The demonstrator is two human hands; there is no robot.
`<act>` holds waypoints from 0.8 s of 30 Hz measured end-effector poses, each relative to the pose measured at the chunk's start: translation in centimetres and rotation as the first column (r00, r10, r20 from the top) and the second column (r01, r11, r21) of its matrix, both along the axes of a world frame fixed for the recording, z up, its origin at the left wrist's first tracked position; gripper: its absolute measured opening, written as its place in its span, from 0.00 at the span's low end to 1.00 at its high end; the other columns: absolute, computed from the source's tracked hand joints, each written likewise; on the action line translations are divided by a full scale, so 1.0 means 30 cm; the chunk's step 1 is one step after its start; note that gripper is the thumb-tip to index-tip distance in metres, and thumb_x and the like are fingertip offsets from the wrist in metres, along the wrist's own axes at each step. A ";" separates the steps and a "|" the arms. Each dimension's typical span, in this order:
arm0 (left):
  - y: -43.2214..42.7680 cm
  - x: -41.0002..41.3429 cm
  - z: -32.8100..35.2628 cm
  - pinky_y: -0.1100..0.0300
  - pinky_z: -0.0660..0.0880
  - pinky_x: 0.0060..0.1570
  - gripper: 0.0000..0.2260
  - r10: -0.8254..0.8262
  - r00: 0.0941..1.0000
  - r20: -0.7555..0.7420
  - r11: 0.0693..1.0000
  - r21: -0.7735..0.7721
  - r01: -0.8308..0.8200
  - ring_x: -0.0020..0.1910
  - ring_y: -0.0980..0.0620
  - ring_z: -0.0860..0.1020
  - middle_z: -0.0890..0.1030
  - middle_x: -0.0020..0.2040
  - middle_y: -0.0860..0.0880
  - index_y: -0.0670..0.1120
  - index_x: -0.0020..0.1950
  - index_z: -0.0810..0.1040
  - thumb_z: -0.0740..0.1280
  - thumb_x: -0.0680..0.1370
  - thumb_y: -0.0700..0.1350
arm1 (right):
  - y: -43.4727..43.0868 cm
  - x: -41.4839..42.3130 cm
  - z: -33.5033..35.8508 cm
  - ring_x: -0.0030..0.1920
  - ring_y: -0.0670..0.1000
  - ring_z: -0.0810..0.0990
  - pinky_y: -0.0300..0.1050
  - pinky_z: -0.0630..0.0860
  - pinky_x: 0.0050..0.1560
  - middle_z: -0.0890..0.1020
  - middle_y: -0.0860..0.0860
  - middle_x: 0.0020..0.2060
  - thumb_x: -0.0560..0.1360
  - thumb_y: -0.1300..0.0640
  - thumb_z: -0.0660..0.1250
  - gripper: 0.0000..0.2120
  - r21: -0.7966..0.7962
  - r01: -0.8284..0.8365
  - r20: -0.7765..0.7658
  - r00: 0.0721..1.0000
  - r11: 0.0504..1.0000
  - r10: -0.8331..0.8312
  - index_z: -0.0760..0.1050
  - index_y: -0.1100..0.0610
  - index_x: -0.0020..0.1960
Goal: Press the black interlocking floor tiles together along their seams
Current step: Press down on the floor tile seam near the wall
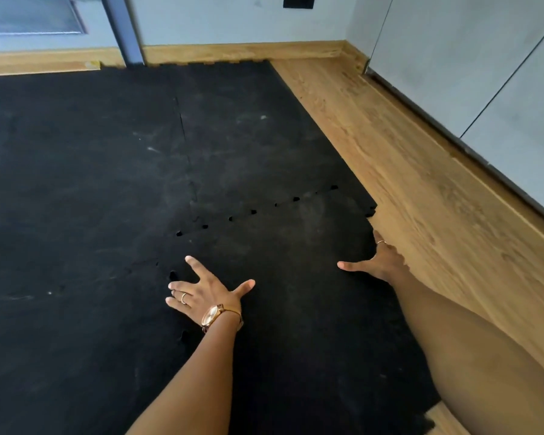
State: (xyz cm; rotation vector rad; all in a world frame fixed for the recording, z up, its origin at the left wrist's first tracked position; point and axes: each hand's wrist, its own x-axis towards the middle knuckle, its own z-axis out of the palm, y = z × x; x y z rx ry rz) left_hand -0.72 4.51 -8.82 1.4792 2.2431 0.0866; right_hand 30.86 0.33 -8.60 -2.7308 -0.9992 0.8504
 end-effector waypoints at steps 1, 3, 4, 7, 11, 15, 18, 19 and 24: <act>0.002 0.004 0.001 0.41 0.45 0.73 0.63 0.009 1.000 0.006 1.000 -0.006 -0.009 0.73 0.32 0.56 0.56 0.71 0.27 0.48 0.78 0.41 0.71 0.57 0.73 | -0.006 0.002 0.000 0.74 0.64 0.60 0.66 0.61 0.70 0.58 0.58 0.76 0.47 0.25 0.74 0.70 0.011 -0.002 0.002 1.000 1.000 0.002 0.44 0.45 0.79; 0.007 0.004 0.011 0.41 0.45 0.73 0.62 0.026 0.999 0.021 0.999 -0.032 -0.026 0.73 0.32 0.57 0.57 0.71 0.29 0.49 0.78 0.44 0.73 0.57 0.72 | -0.009 0.005 0.015 0.72 0.63 0.63 0.65 0.65 0.68 0.63 0.59 0.74 0.50 0.29 0.77 0.67 0.033 -0.011 0.018 1.000 0.999 0.010 0.48 0.47 0.78; 0.010 0.000 0.016 0.41 0.45 0.73 0.62 0.035 0.999 0.025 0.998 -0.044 -0.034 0.73 0.32 0.56 0.57 0.71 0.29 0.49 0.78 0.45 0.74 0.56 0.71 | -0.009 0.003 0.028 0.72 0.63 0.64 0.64 0.66 0.68 0.65 0.59 0.73 0.50 0.31 0.79 0.65 0.039 -0.010 0.026 1.000 0.999 0.009 0.50 0.48 0.78; 0.019 0.002 0.033 0.40 0.45 0.73 0.61 0.029 0.999 0.043 0.998 -0.055 -0.027 0.73 0.31 0.55 0.57 0.71 0.29 0.49 0.78 0.48 0.76 0.55 0.69 | -0.010 0.015 0.058 0.70 0.63 0.66 0.64 0.66 0.66 0.68 0.59 0.70 0.51 0.35 0.81 0.63 0.042 0.016 0.060 0.998 0.999 -0.018 0.52 0.49 0.76; 0.017 0.009 0.047 0.41 0.47 0.73 0.59 -0.021 0.998 0.065 0.998 -0.060 0.025 0.73 0.30 0.54 0.56 0.71 0.29 0.51 0.77 0.51 0.78 0.55 0.67 | -0.030 0.028 0.079 0.72 0.64 0.62 0.66 0.62 0.68 0.65 0.61 0.71 0.53 0.39 0.82 0.62 0.047 0.058 0.069 0.996 0.997 -0.061 0.51 0.49 0.76; 0.000 0.030 0.060 0.43 0.52 0.73 0.57 -0.142 0.987 0.073 0.986 -0.081 0.148 0.72 0.33 0.56 0.57 0.71 0.32 0.52 0.77 0.52 0.78 0.56 0.66 | -0.112 0.079 0.062 0.73 0.66 0.59 0.69 0.60 0.68 0.62 0.62 0.73 0.49 0.40 0.83 0.67 0.023 0.128 0.060 0.990 0.992 -0.129 0.49 0.50 0.76; -0.035 0.051 0.060 0.45 0.54 0.72 0.57 -0.244 0.969 0.021 0.966 -0.081 0.245 0.73 0.34 0.58 0.58 0.72 0.33 0.52 0.78 0.49 0.75 0.58 0.69 | -0.180 0.125 0.034 0.74 0.66 0.56 0.70 0.59 0.68 0.60 0.62 0.74 0.45 0.40 0.84 0.70 0.010 0.171 0.007 0.985 0.985 -0.171 0.48 0.49 0.77; -0.052 0.057 0.058 0.45 0.54 0.72 0.56 -0.268 0.964 -0.001 0.960 -0.087 0.267 0.73 0.35 0.58 0.58 0.73 0.33 0.52 0.78 0.49 0.73 0.59 0.70 | -0.194 0.137 0.028 0.74 0.66 0.55 0.70 0.59 0.69 0.59 0.61 0.75 0.45 0.41 0.84 0.71 0.008 0.179 -0.009 0.984 0.984 -0.179 0.48 0.49 0.78; -0.119 0.051 0.062 0.47 0.54 0.74 0.53 -0.304 0.951 -0.058 0.948 -0.115 0.296 0.73 0.37 0.58 0.58 0.72 0.35 0.50 0.79 0.47 0.69 0.64 0.71 | -0.203 0.142 0.011 0.74 0.66 0.54 0.72 0.56 0.69 0.60 0.61 0.75 0.47 0.48 0.86 0.66 0.046 0.244 -0.058 0.969 0.969 -0.241 0.52 0.46 0.77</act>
